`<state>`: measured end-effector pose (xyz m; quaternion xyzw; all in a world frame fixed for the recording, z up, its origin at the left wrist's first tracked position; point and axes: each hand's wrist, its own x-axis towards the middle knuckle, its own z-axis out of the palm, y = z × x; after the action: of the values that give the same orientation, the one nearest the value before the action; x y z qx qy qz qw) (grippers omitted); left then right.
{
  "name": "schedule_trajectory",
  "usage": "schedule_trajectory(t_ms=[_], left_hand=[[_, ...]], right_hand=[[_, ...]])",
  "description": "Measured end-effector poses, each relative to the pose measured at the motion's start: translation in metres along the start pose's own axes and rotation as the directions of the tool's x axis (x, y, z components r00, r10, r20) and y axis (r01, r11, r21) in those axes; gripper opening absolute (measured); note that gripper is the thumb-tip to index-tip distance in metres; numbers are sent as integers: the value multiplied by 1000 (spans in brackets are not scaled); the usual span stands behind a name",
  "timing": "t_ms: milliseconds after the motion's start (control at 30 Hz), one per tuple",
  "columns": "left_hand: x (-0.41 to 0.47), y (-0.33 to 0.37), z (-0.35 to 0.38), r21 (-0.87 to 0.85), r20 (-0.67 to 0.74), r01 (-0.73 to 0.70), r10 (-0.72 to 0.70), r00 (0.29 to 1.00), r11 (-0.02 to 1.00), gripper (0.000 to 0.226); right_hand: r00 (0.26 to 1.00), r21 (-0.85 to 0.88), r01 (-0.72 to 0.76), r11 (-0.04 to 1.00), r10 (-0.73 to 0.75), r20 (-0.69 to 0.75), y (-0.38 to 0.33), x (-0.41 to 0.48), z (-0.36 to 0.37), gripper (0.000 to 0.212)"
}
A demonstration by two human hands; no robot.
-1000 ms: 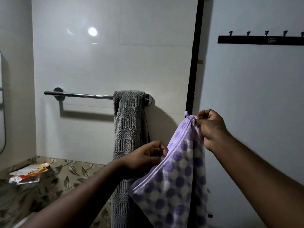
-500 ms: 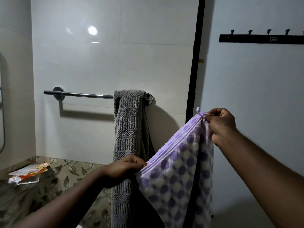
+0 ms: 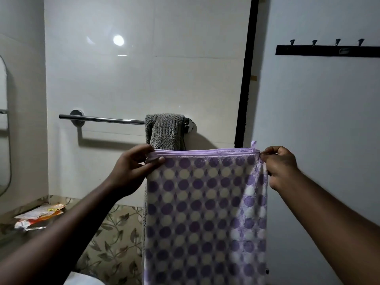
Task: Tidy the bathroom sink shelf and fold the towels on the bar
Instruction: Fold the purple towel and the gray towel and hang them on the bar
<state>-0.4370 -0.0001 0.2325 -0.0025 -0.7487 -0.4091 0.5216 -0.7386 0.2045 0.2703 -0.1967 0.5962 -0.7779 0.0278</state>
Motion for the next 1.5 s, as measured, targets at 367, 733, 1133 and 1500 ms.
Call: schedule_trajectory(t_ms=[367, 733, 1133, 1500], left_hand=[[25, 20, -29, 288, 82, -125, 105, 991, 950, 33], [29, 30, -30, -406, 31, 277, -290, 957, 871, 32], [14, 36, 79, -237, -61, 434, -459, 886, 869, 25], [5, 53, 112, -45, 4, 422, -423, 906, 905, 28]], right_hand=[[995, -61, -59, 996, 64, 80, 6, -11, -3, 26], [958, 28, -20, 999, 11, 286, -2, -18, 5, 32], [883, -377, 465, 801, -449, 135, -2, -104, 74, 12], [827, -294, 561, 774, -509, 238, 1, -134, 52, 14]])
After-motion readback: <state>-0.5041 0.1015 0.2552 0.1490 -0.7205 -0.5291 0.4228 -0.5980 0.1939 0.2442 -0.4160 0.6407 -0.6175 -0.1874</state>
